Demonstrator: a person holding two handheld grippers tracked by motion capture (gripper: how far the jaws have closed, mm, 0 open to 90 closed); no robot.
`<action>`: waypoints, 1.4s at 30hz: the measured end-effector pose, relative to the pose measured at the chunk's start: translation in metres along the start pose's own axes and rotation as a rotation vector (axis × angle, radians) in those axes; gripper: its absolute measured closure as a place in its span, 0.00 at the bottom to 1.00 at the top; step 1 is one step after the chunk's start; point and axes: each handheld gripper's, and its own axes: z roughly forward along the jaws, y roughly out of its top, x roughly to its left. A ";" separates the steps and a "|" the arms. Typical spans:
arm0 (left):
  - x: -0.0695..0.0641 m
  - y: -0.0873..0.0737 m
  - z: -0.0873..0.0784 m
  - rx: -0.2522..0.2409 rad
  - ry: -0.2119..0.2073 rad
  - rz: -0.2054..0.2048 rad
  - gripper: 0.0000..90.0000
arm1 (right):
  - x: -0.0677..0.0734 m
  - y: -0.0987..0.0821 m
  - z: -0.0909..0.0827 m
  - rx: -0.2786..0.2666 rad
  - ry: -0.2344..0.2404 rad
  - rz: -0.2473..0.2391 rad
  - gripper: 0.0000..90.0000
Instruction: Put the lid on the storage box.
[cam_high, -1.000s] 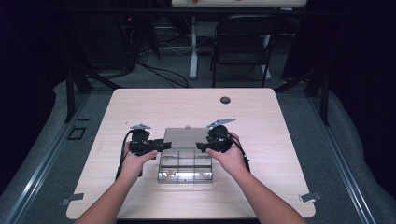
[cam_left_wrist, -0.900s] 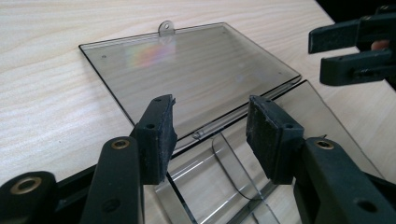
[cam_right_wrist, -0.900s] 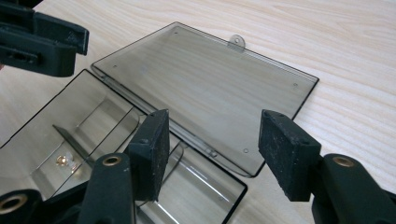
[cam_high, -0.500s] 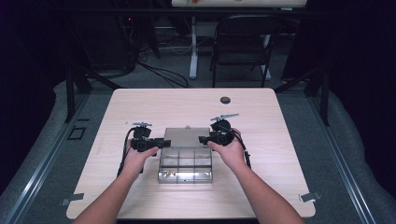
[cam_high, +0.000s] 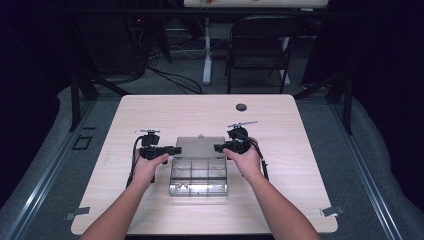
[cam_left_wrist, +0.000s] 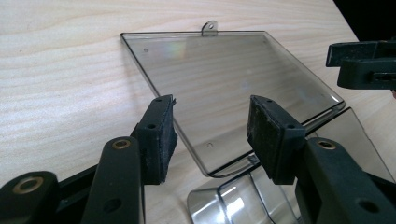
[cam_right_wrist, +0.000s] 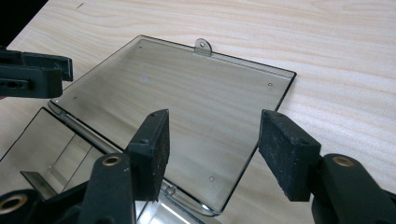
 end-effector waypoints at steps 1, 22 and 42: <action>0.001 0.000 0.001 0.003 0.004 -0.002 0.57 | 0.000 0.000 0.001 0.000 0.000 0.008 0.48; 0.009 -0.001 0.014 0.036 -0.027 -0.049 0.55 | -0.012 -0.003 0.015 0.065 0.027 0.145 0.48; 0.011 -0.002 0.019 0.041 -0.035 -0.074 0.52 | -0.020 -0.009 0.025 0.087 0.084 0.240 0.47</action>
